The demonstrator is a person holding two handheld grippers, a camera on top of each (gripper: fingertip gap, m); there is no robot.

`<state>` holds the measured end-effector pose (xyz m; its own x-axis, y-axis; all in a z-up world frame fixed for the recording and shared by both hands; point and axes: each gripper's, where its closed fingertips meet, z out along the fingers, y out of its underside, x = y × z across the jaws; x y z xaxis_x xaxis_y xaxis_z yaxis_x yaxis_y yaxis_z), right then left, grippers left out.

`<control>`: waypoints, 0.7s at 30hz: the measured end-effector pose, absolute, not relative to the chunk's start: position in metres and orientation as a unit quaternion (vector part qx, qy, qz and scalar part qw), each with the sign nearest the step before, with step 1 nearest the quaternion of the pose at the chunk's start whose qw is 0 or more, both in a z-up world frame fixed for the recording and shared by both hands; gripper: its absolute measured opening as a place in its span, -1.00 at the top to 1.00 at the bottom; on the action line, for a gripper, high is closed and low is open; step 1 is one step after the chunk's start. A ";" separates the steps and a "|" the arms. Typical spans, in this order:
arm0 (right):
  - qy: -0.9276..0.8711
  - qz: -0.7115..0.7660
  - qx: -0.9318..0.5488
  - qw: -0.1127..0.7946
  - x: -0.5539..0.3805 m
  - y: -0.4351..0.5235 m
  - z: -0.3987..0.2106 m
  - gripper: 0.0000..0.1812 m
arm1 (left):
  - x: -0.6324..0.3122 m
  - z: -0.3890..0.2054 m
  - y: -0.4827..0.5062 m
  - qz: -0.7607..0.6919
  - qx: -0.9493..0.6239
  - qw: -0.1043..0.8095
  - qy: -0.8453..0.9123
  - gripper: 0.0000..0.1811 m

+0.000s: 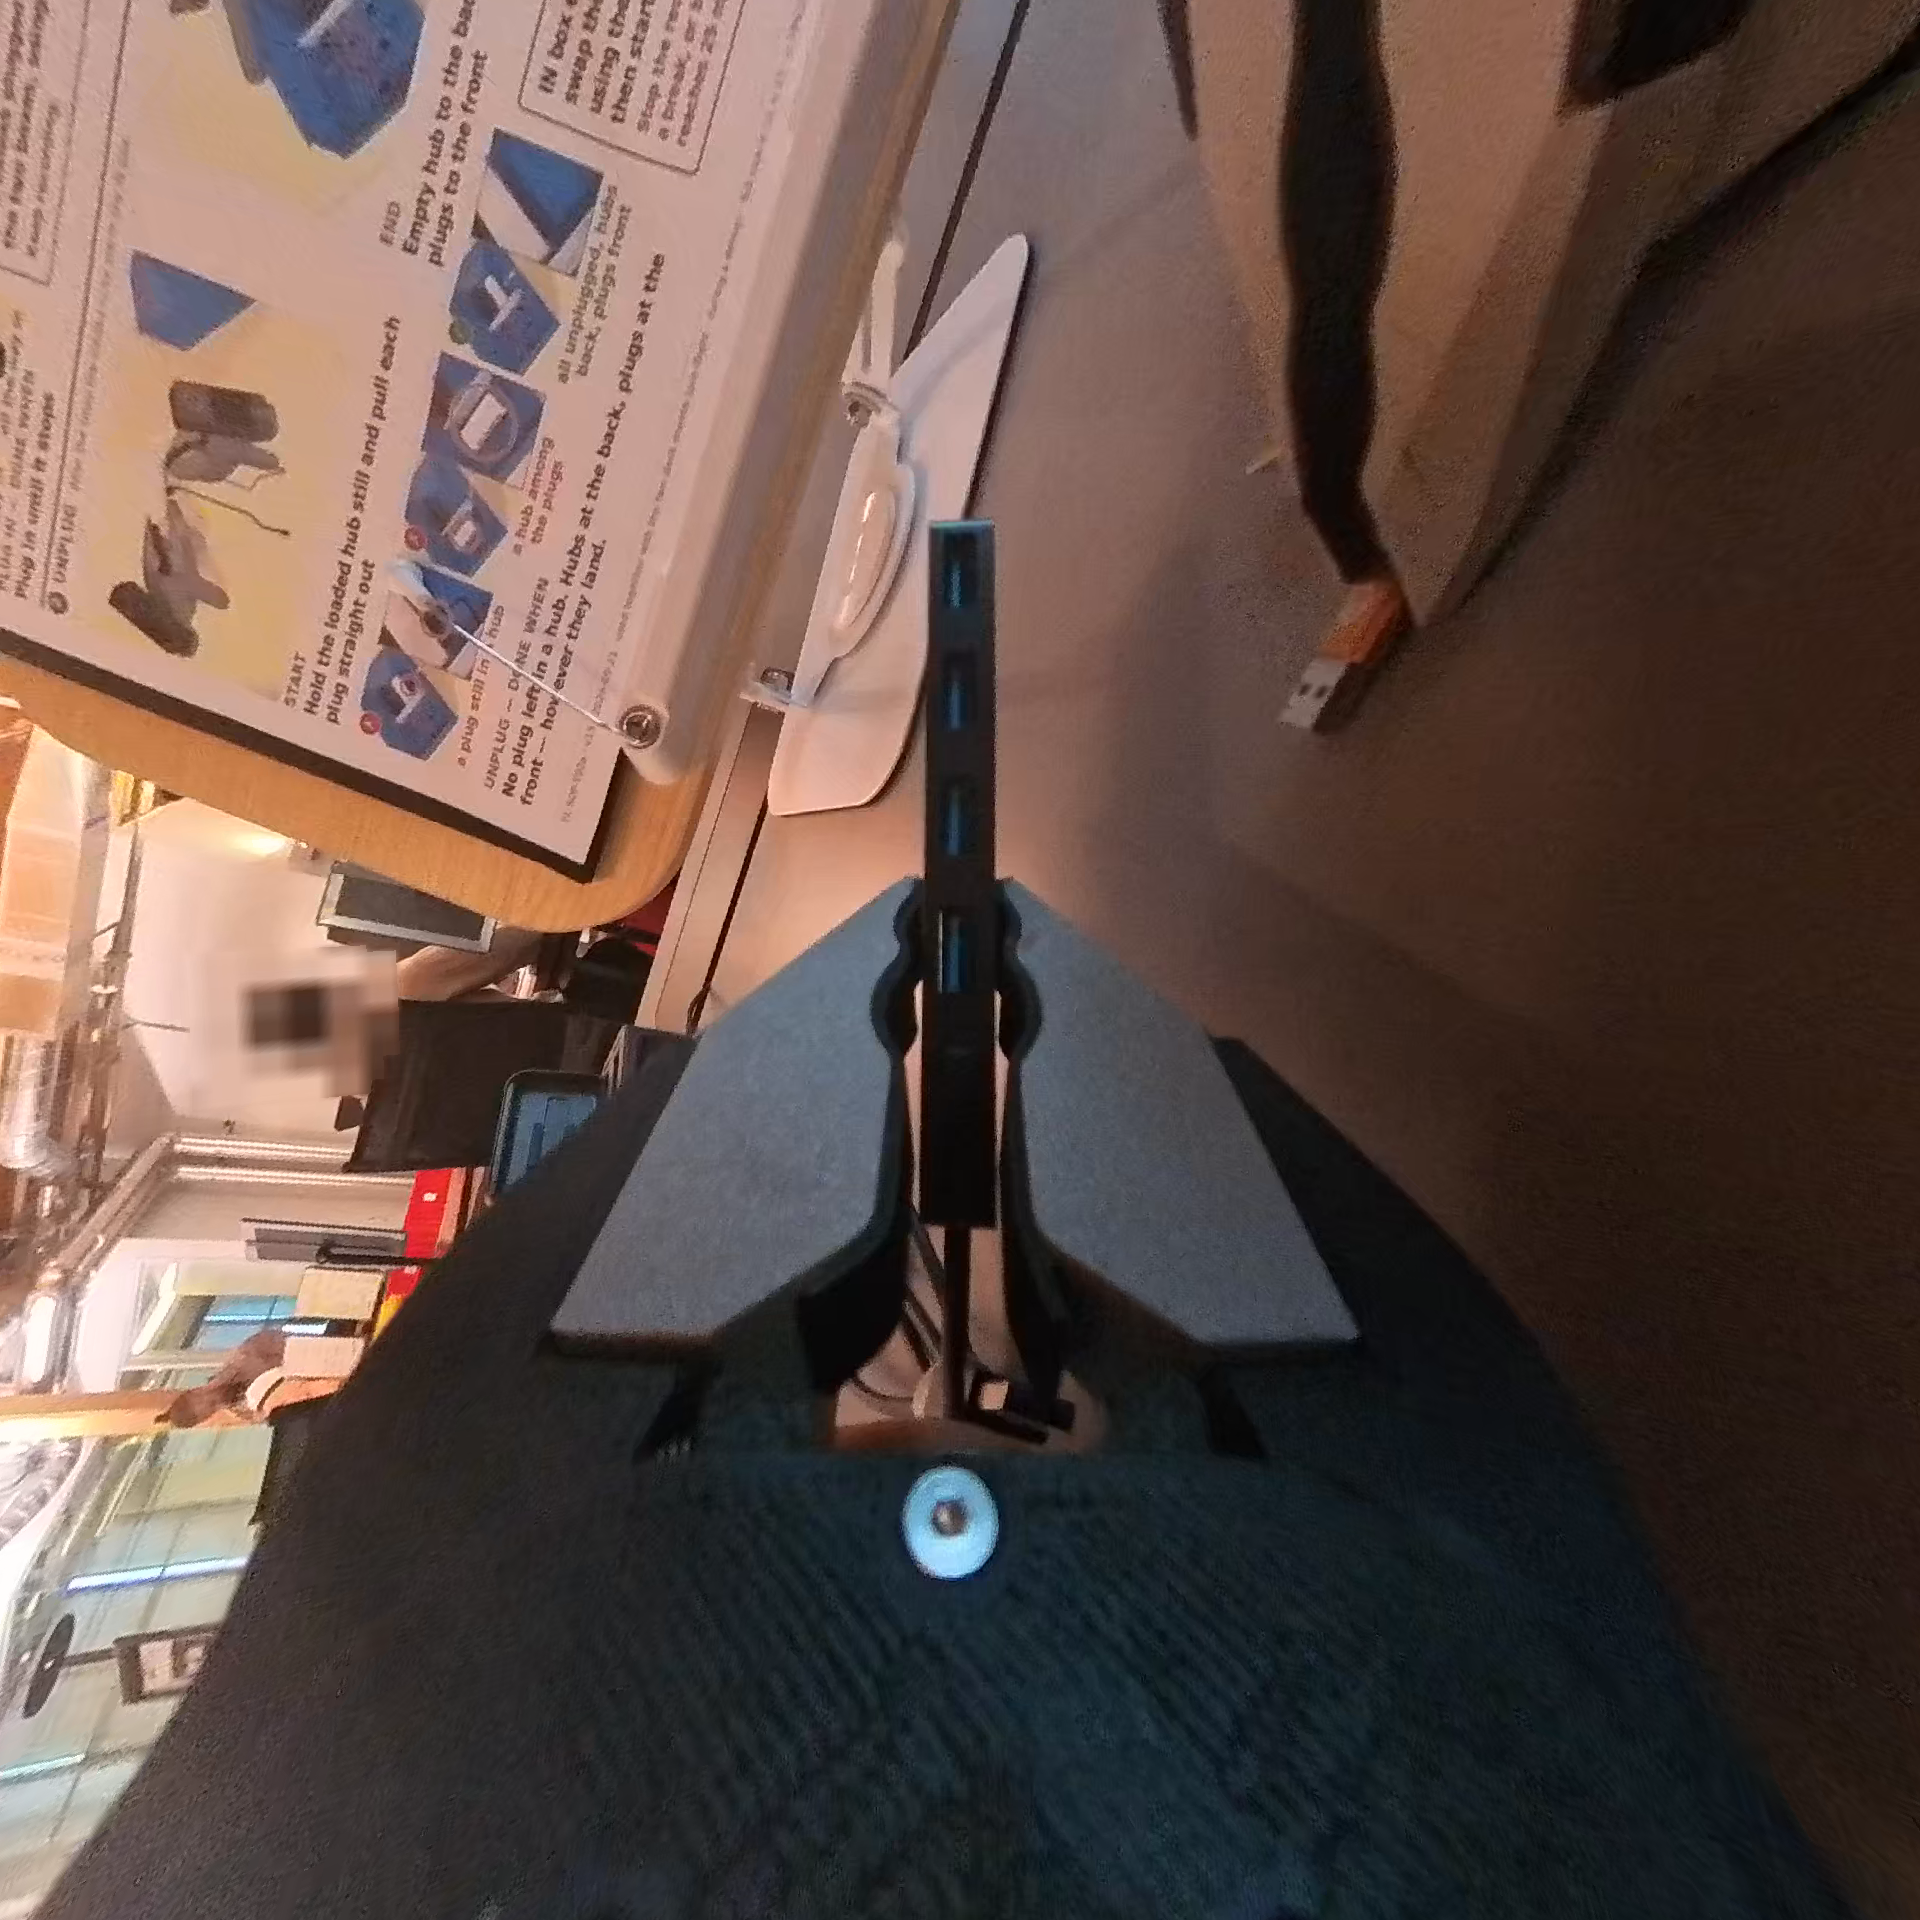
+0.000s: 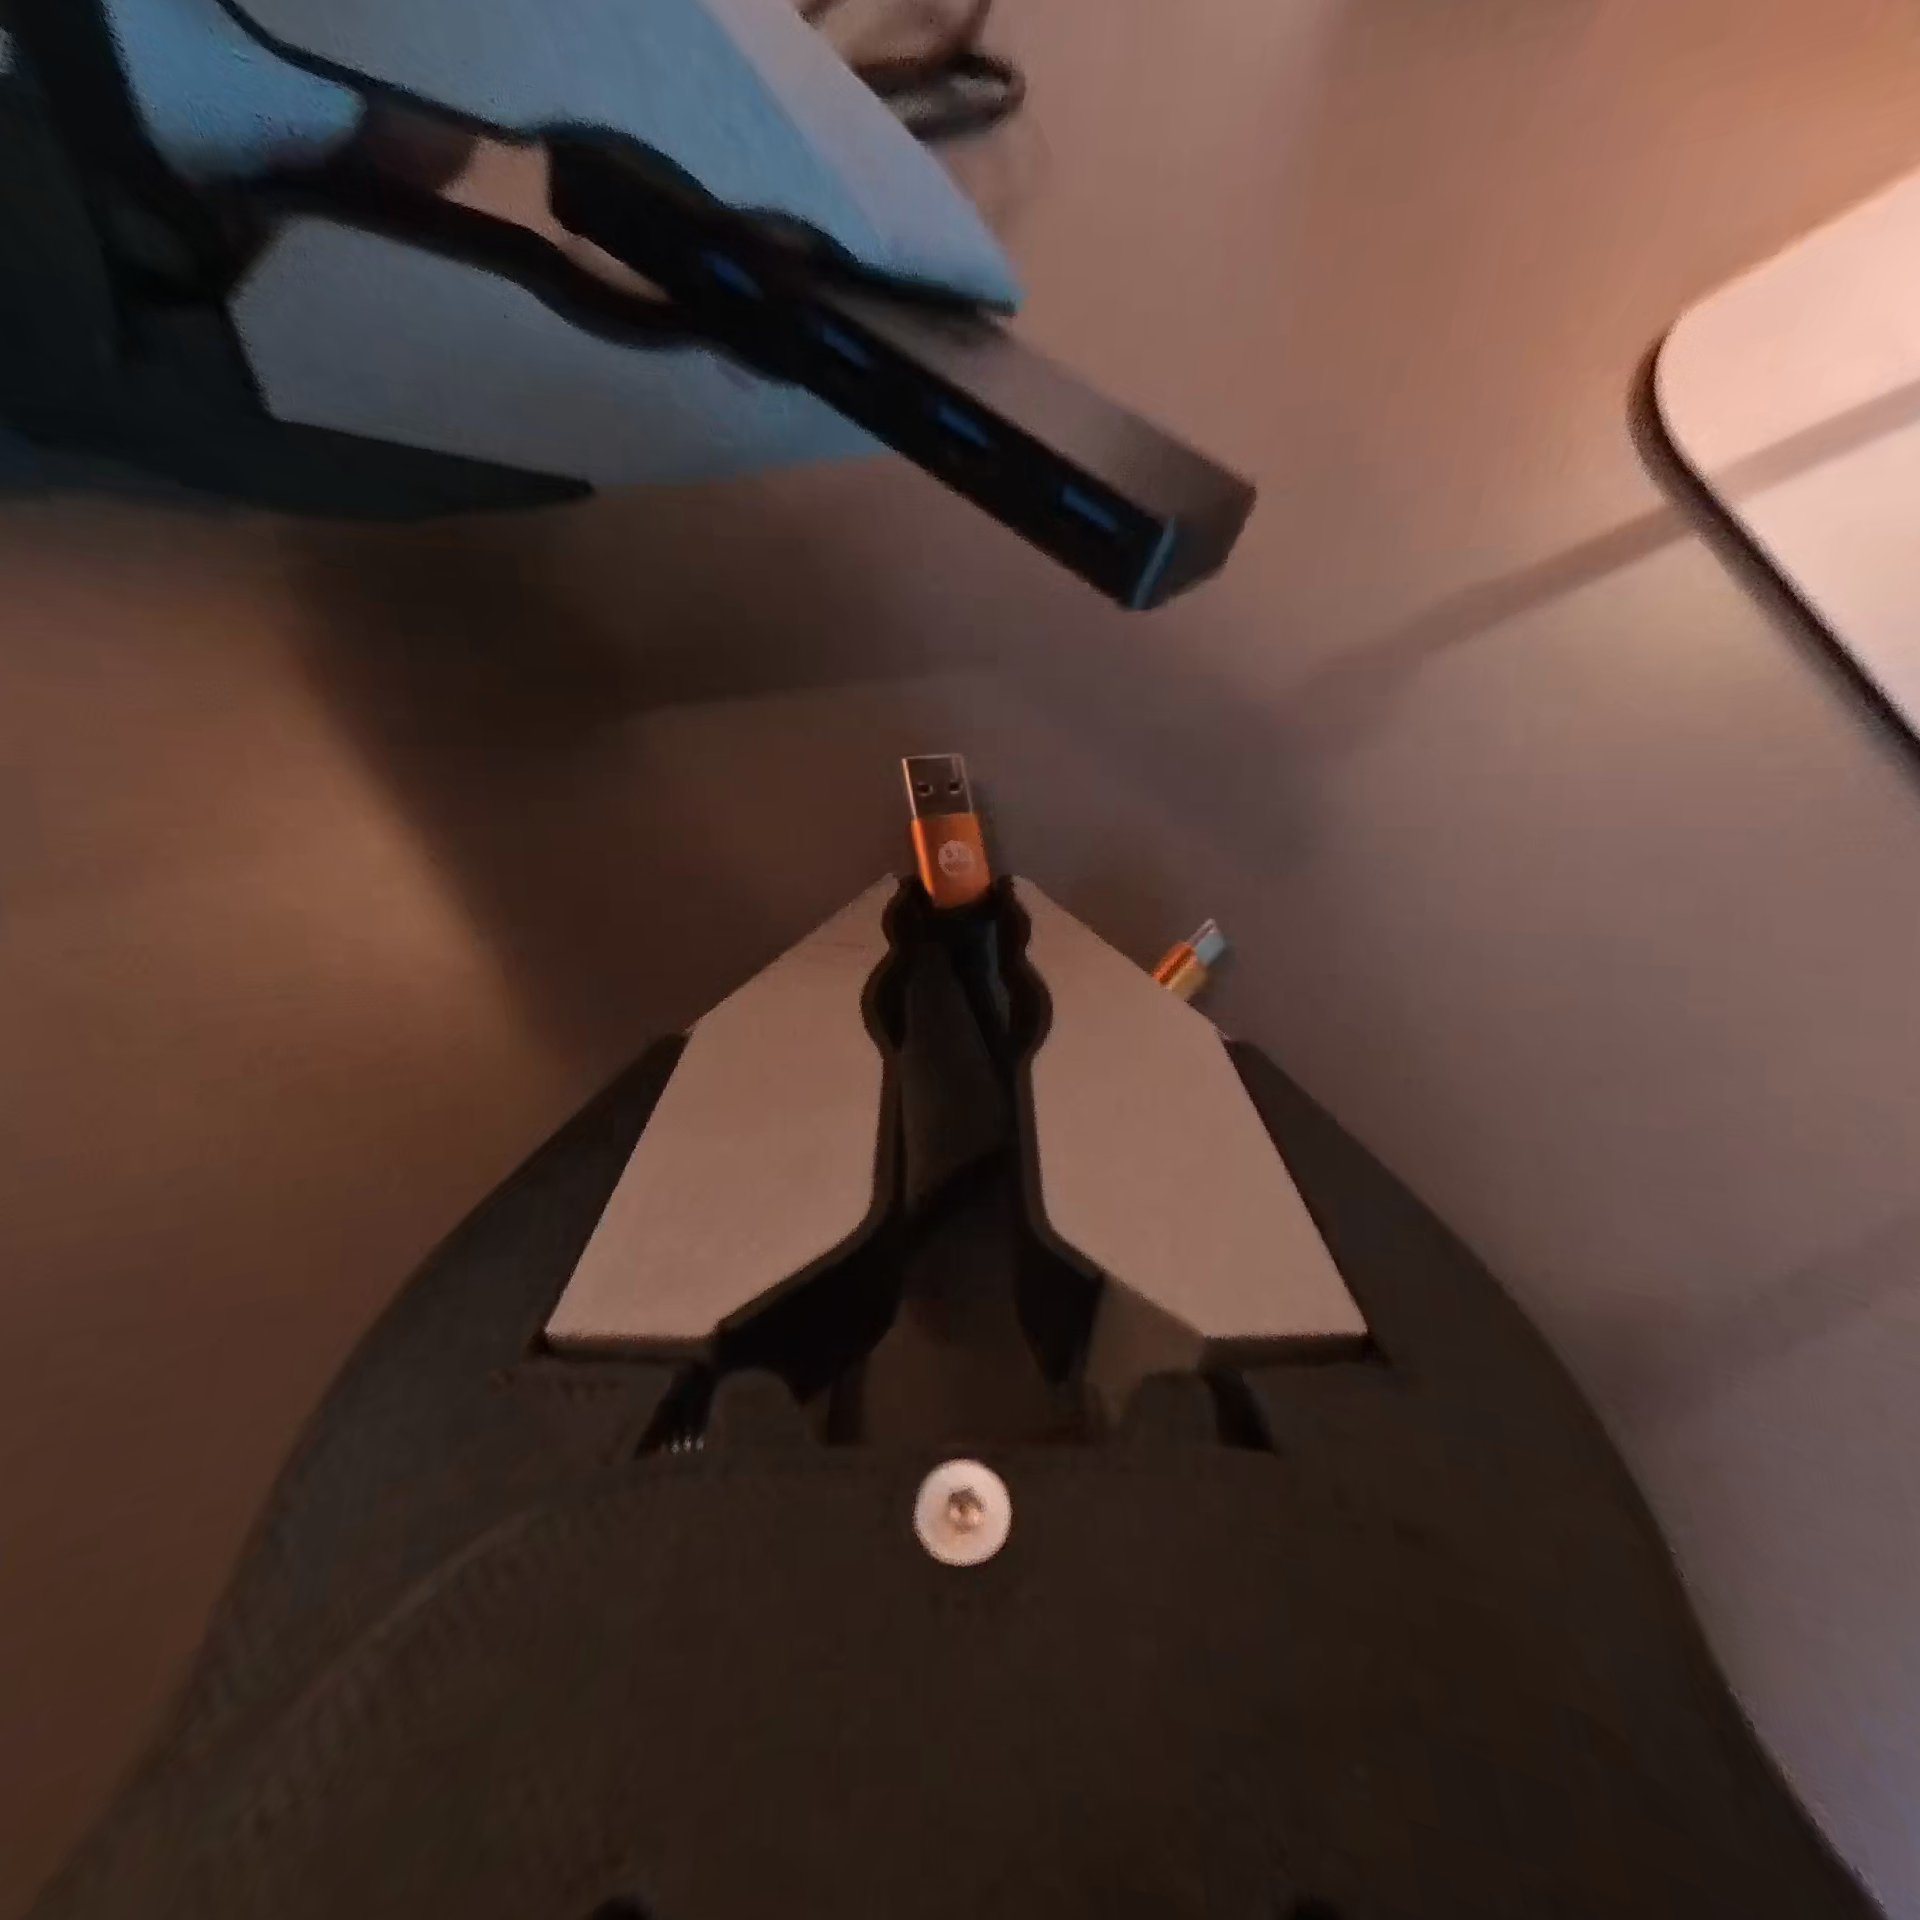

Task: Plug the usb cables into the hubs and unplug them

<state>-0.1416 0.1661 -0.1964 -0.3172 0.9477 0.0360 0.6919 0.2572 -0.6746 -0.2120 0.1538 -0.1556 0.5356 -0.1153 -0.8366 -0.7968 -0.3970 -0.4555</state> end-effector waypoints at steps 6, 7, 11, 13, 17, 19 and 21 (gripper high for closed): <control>-0.759 0.300 -0.477 0.325 -0.143 0.166 -0.153 0.57 | -0.199 -0.167 0.153 0.333 -0.755 0.455 0.335 0.91; -0.763 0.299 -0.466 0.334 -0.142 0.163 -0.150 0.50 | -0.195 -0.169 0.153 0.328 -0.752 0.456 0.344 0.91; -0.792 0.253 -0.425 0.358 -0.143 0.154 -0.153 0.50 | -0.174 -0.169 0.150 0.303 -0.740 0.465 0.379 0.91; -0.806 0.222 -0.397 0.379 -0.144 0.151 -0.156 0.69 | -0.162 -0.165 0.148 0.289 -0.730 0.478 0.394 0.91; -0.828 0.197 -0.332 0.407 -0.140 0.143 -0.153 0.83 | -0.152 -0.162 0.143 0.247 -0.729 0.496 0.403 0.90; -0.825 0.229 -0.312 0.411 -0.136 0.137 -0.144 0.88 | -0.147 -0.153 0.138 0.211 -0.721 0.525 0.400 0.84; -0.820 0.268 -0.310 0.399 -0.133 0.135 -0.137 0.89 | -0.146 -0.142 0.135 0.179 -0.719 0.549 0.386 0.77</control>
<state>-0.1326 0.1348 -0.1373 -0.4893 0.7227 0.4880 0.2957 0.6640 -0.6868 -0.1459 0.1346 -0.1424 0.6377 -0.3598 -0.6811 -0.7519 -0.0985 -0.6519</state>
